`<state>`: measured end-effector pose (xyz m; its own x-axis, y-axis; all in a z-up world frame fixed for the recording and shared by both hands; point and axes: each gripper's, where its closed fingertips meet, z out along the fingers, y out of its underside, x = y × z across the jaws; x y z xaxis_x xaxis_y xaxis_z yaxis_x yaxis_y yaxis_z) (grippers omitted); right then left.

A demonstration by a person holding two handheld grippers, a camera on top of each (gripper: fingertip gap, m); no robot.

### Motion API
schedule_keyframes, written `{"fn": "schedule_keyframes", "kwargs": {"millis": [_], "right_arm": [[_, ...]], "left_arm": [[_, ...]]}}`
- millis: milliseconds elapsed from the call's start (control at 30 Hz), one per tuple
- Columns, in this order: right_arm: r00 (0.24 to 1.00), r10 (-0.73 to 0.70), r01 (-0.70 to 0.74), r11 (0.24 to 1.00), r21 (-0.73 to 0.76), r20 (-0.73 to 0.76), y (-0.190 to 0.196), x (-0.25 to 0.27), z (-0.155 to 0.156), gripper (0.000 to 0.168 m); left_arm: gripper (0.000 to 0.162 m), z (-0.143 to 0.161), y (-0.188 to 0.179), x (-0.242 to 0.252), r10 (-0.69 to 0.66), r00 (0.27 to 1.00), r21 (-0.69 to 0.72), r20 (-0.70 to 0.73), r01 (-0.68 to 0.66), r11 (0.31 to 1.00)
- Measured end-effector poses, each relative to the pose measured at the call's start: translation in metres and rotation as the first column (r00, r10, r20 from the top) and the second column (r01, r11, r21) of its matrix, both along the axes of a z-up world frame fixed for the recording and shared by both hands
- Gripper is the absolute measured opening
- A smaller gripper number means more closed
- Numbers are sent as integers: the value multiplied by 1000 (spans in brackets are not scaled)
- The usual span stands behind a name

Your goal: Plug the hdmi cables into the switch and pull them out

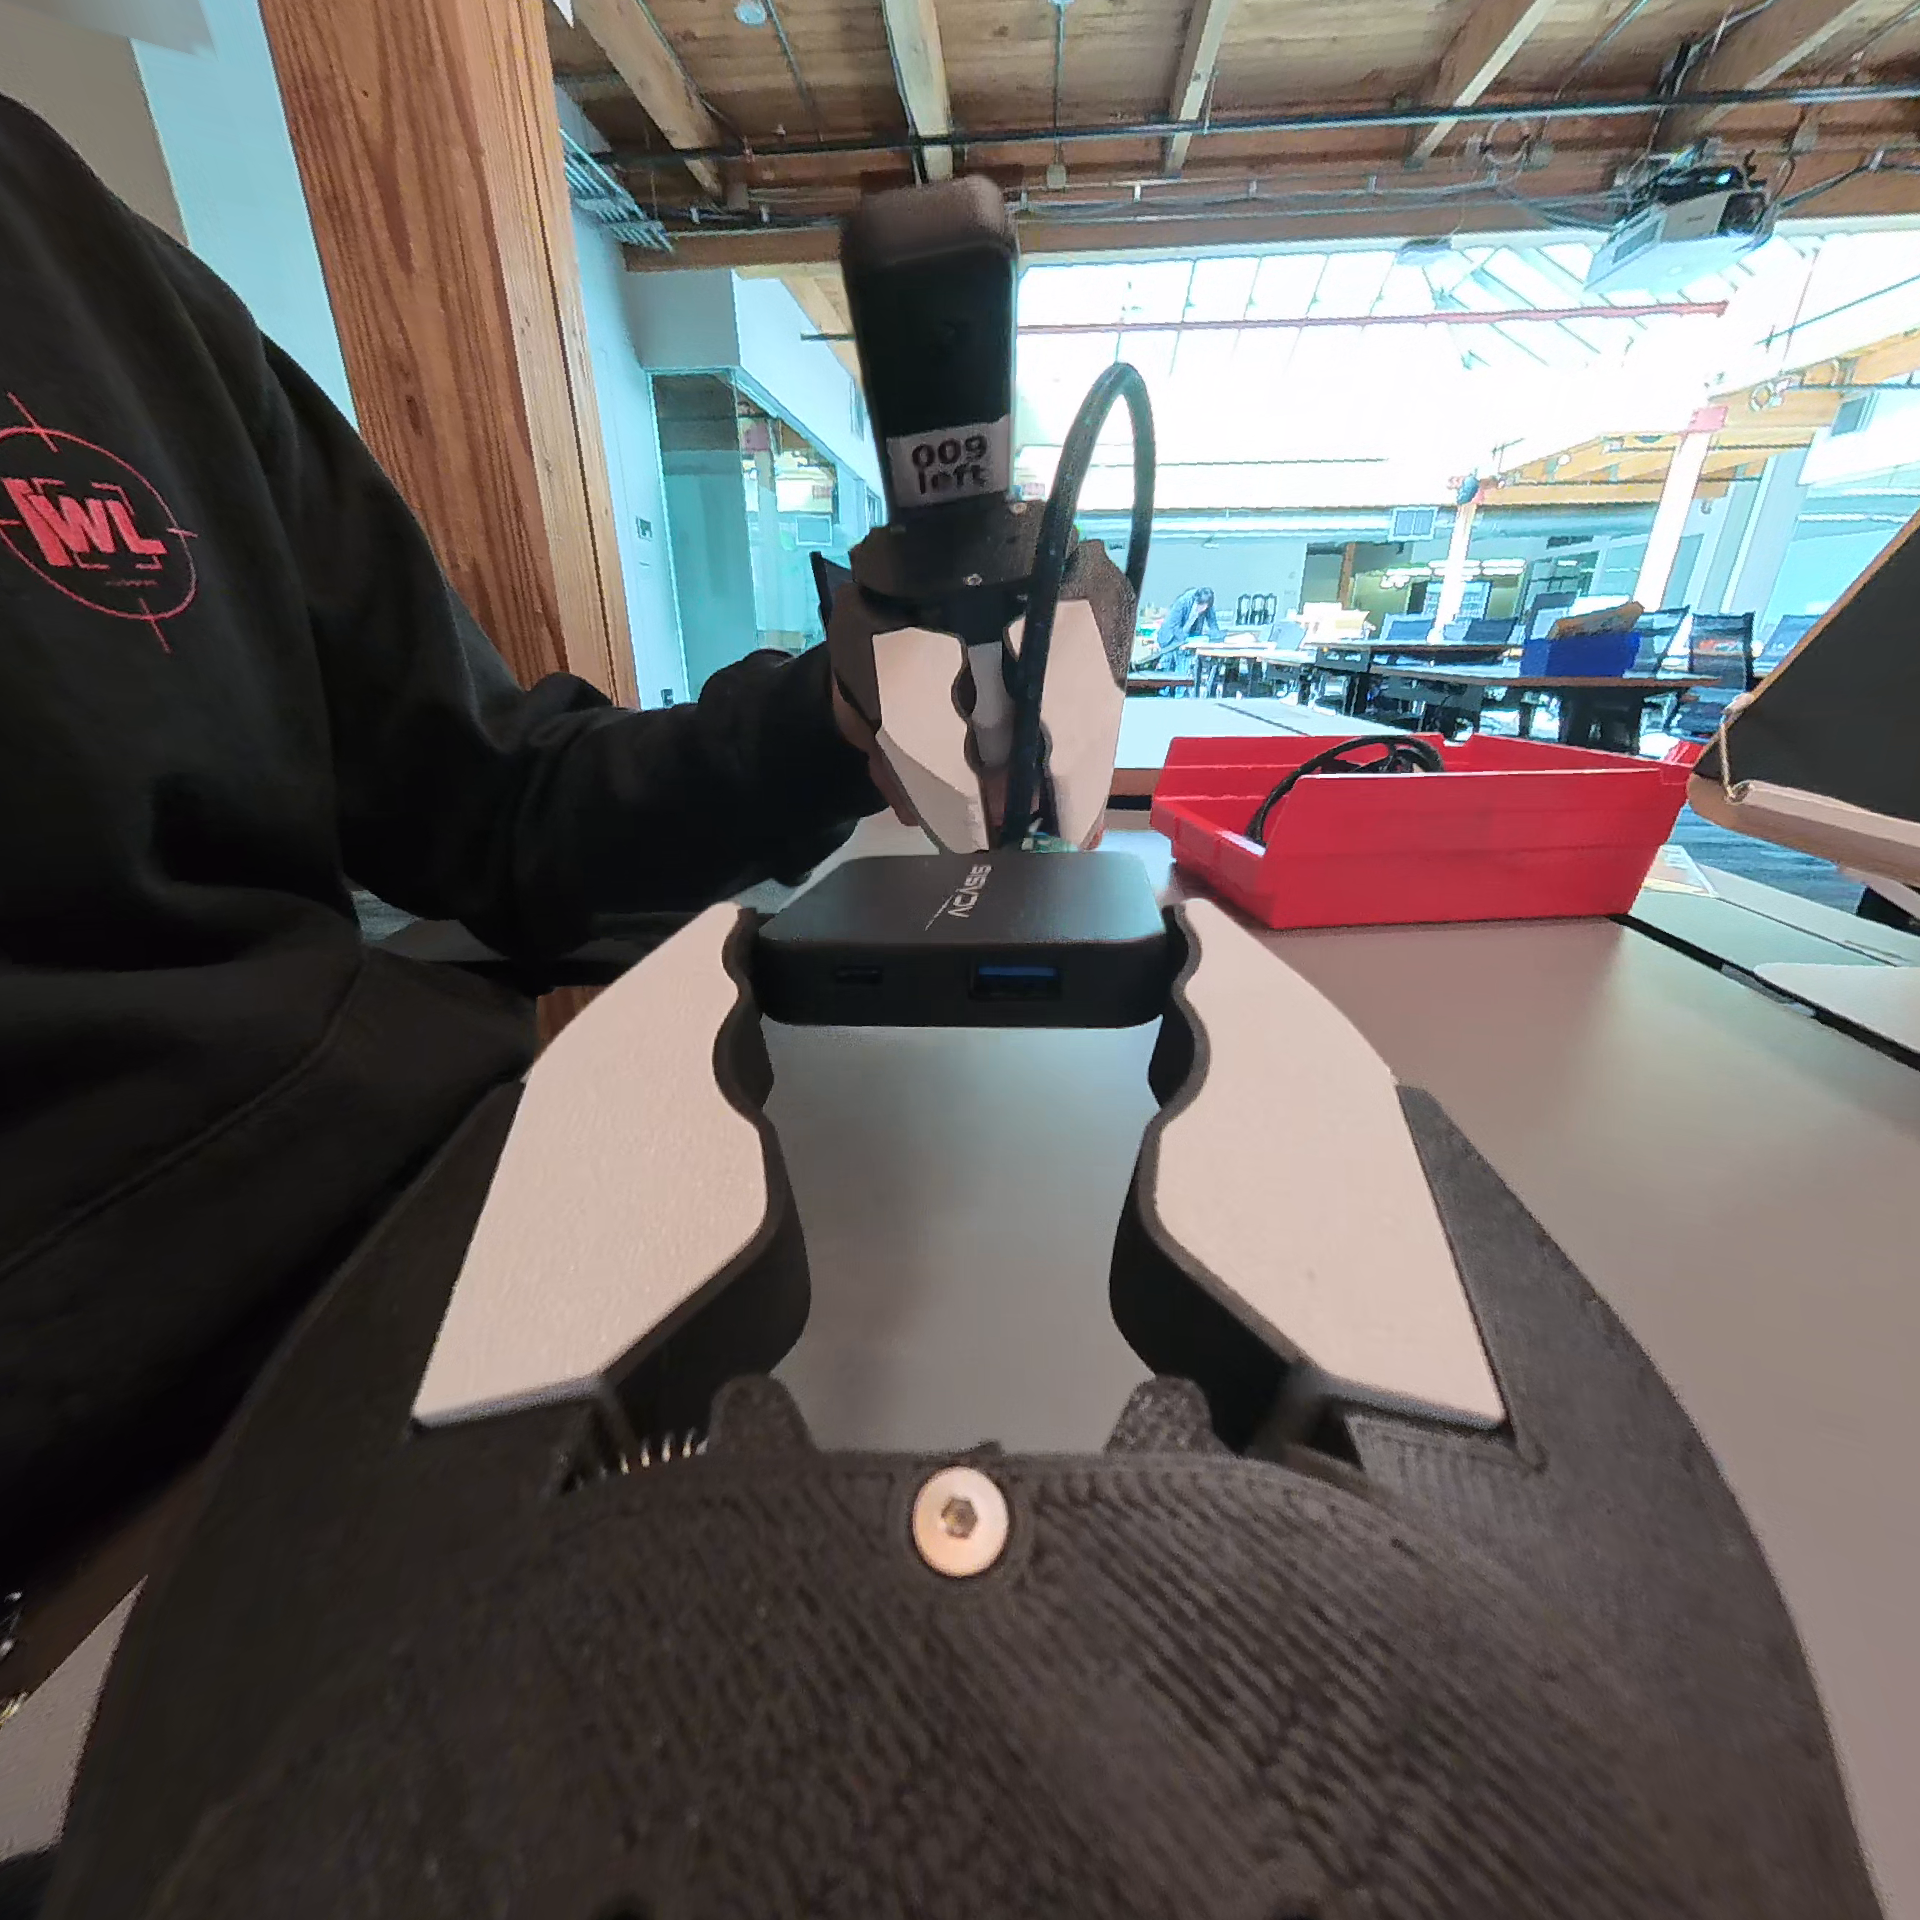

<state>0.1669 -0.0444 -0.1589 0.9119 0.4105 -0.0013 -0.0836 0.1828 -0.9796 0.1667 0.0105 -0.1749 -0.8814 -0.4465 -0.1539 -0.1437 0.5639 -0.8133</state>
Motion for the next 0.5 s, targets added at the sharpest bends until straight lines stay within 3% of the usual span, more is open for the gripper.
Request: {"fn": "schedule_keyframes", "kwargs": {"millis": [200,300,400,500], "right_arm": [[1000,-4,4,998,-70,4,5,-1,-10,74],[1000,-5,6,993,-114,11,8,0,-19,74],[1000,-2,2,1000,-9,-8,4,-1,-4,73],[1000,-9,11,999,-51,23,4,-1,-9,74]], "left_arm": [[13,1,2,0,-5,1000,59,-2,5,998],[13,12,0,3,-18,1000,10,23,18,1000],[13,20,-3,1,-51,998,5,42,51,999],[13,15,-2,1,-58,998,47,38,56,997]]}}
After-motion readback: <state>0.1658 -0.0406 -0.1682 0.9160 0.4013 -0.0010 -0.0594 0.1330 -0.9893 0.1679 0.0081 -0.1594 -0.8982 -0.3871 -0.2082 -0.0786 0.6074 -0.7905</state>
